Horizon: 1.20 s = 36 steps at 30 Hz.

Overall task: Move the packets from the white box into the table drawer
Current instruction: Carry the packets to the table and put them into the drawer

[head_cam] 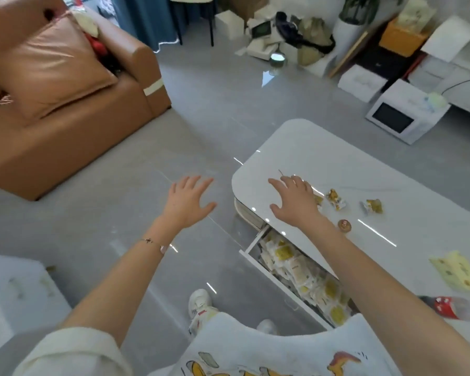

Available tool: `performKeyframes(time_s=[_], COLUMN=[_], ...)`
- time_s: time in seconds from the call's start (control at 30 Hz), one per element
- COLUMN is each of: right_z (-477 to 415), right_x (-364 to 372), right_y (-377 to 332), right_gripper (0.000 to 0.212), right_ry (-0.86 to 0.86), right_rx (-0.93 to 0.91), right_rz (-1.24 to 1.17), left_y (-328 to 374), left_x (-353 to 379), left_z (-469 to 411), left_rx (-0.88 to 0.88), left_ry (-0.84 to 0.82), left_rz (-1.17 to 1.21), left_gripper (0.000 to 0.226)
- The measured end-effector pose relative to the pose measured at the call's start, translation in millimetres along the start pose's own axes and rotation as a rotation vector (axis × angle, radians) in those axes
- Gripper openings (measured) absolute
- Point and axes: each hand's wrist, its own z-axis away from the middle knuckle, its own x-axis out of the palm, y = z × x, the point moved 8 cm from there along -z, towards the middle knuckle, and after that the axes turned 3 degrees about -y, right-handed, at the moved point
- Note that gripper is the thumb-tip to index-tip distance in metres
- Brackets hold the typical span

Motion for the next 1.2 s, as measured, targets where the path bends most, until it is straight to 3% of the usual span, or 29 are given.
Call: performKeyframes(time_s=[0.37,0.53,0.87,1.2], right_z=[-74.4,-105.5,-171.8,-259.3], right_x=[-8.2,0.0,30.2,44.6], right_y=[-259.7,-358.8,-529.8,-673.9], right_gripper=[0.064,0.063,0.062,0.061], right_ry=[-0.042,-0.041,-0.134,-0.179], right_rx=[-0.356,-0.451,-0.731,-1.074], right_rz=[0.097,0.085,0.118,0.226], left_y=[-219.9,-315.6,-439.0,-549.5], left_x=[-49.5,-49.5,-40.6,-42.7], left_z=[99.9,148.1,192.1,186.3], left_rx=[-0.347,-0.551,-0.866,-1.170], left_ry=[0.105,0.122,0.169,0.368], left_rz=[0.098,0.120,0.237,0.446], left_gripper=[0.074,0.067,0.066,0.063])
